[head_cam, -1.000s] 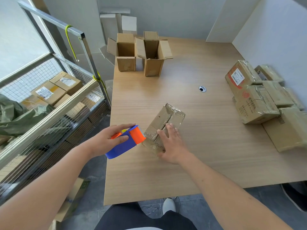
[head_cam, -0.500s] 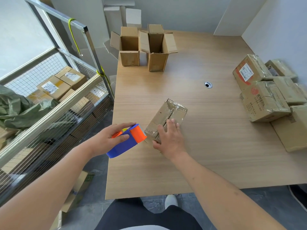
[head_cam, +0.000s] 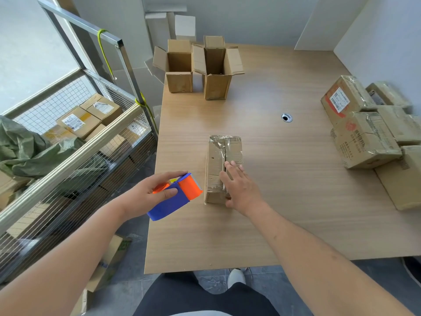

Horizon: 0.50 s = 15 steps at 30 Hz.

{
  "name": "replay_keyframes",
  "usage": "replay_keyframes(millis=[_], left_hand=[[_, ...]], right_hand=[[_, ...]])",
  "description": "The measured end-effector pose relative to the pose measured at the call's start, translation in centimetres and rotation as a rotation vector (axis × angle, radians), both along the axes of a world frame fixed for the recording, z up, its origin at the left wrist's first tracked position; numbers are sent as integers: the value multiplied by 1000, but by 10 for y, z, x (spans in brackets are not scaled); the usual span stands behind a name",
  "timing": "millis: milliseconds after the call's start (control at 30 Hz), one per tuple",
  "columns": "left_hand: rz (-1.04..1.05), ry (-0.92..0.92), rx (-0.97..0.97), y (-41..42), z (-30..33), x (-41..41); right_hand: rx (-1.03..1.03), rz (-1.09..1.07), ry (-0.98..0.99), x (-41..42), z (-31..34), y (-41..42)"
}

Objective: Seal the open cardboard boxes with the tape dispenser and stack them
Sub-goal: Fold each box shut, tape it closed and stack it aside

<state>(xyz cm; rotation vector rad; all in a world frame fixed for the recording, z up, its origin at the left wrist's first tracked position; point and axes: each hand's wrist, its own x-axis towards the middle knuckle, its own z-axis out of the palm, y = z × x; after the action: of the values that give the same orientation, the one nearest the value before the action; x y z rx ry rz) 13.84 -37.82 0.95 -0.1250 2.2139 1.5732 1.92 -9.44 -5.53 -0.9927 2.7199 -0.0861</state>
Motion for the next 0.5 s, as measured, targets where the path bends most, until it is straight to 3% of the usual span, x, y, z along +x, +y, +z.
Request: replay_keyframes(millis=[167,233,300,367,433,500], left_hand=[[4,44,23,1,5,3],[-9,81,16,3,7,2],[-14,110,16,6,12,0],[-25,146,14,10,17,-2],[-46,179,5,12,22,-4],[-73,194,0,15,27,-5]], right_hand=[[-90,-21,-143,-3,16,3],[-286,-76,-203,-2,30,1],[-625,-159,-247,0,44,-3],[-893,-269,-462,3,61,-7],[-957,-295,-718,5,76,-8],[-956,-262,-855,7,84,-8]])
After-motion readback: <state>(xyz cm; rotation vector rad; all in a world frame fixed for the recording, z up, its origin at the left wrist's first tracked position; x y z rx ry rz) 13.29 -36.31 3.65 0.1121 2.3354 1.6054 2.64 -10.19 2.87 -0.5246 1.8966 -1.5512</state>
